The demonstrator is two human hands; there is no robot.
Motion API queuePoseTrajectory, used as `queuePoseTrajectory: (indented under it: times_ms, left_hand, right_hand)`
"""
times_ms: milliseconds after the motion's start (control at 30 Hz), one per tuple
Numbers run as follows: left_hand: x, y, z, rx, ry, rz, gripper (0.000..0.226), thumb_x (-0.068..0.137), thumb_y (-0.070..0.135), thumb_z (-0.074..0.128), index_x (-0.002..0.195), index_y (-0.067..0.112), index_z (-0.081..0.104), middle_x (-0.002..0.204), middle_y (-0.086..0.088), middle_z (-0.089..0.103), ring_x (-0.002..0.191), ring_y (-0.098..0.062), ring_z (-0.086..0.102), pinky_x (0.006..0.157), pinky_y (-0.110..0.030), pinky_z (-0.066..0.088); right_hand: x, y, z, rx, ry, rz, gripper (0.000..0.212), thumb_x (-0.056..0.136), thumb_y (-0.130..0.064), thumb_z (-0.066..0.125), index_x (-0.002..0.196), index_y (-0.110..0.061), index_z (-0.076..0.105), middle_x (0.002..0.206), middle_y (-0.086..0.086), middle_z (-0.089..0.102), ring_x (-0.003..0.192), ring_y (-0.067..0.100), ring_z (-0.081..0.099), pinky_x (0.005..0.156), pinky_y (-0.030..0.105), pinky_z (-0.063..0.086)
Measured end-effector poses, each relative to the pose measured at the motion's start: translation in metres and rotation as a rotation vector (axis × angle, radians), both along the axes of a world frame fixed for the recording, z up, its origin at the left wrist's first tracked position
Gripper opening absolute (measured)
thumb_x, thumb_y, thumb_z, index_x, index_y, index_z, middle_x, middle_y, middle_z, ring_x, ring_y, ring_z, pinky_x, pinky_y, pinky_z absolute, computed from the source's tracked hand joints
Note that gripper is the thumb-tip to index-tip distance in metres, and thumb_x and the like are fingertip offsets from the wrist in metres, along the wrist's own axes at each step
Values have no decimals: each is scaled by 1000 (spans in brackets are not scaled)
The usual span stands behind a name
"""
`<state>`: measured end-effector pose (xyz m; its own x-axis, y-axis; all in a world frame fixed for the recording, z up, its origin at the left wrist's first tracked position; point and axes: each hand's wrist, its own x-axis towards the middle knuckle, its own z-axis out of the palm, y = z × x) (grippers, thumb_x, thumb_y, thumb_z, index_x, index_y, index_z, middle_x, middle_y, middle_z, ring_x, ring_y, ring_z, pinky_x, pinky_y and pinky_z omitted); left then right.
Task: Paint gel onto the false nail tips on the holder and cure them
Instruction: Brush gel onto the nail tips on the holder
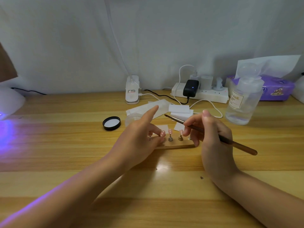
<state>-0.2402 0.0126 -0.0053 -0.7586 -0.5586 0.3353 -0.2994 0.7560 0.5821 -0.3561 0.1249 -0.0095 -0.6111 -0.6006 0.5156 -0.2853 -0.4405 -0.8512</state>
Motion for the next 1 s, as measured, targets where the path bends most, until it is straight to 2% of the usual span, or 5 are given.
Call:
queuePoseTrajectory:
  times_ms: [100, 333, 600, 867, 1000]
  left_hand:
    - [-1, 0, -1, 20, -24, 10, 86, 82, 21, 68, 146, 32, 11, 77, 38, 53, 95, 5, 51, 75, 7, 27]
    - [-4, 2, 1, -47, -41, 22, 77, 85, 18, 65, 146, 29, 20, 80, 30, 54, 81, 4, 48, 70, -3, 34]
    - [-5, 3, 2, -64, -60, 37, 73, 85, 13, 64, 144, 29, 24, 87, 24, 55, 90, 0, 50, 70, -7, 37]
    - [10, 12, 8, -108, -64, 41, 73, 84, 20, 65, 143, 35, 24, 134, 17, 47, 109, 1, 43, 88, -16, 34]
    - [31, 14, 8, -356, 141, 16, 30, 85, 37, 61, 108, 18, 60, 101, 10, 63, 92, 3, 55, 75, -16, 47]
  right_hand:
    - [-1, -1, 1, -1, -1, -13, 39, 93, -25, 31, 70, -13, 61, 63, 11, 58, 53, 8, 51, 46, 17, 37]
    - [-2, -1, 0, 12, -13, -8, 39, 92, -27, 31, 71, -13, 61, 62, 10, 58, 53, 9, 50, 46, 17, 37]
    - [-3, 0, -1, 19, -1, -12, 39, 93, -27, 31, 71, -14, 61, 62, 8, 59, 54, 8, 51, 46, 16, 38]
    - [-3, -1, 1, 3, -28, -27, 37, 94, -25, 32, 72, -14, 60, 62, 4, 59, 52, 8, 47, 46, 18, 36]
    - [-5, -2, 0, 2, -47, -45, 40, 100, -14, 31, 73, -11, 60, 62, -2, 60, 53, 5, 47, 49, 15, 38]
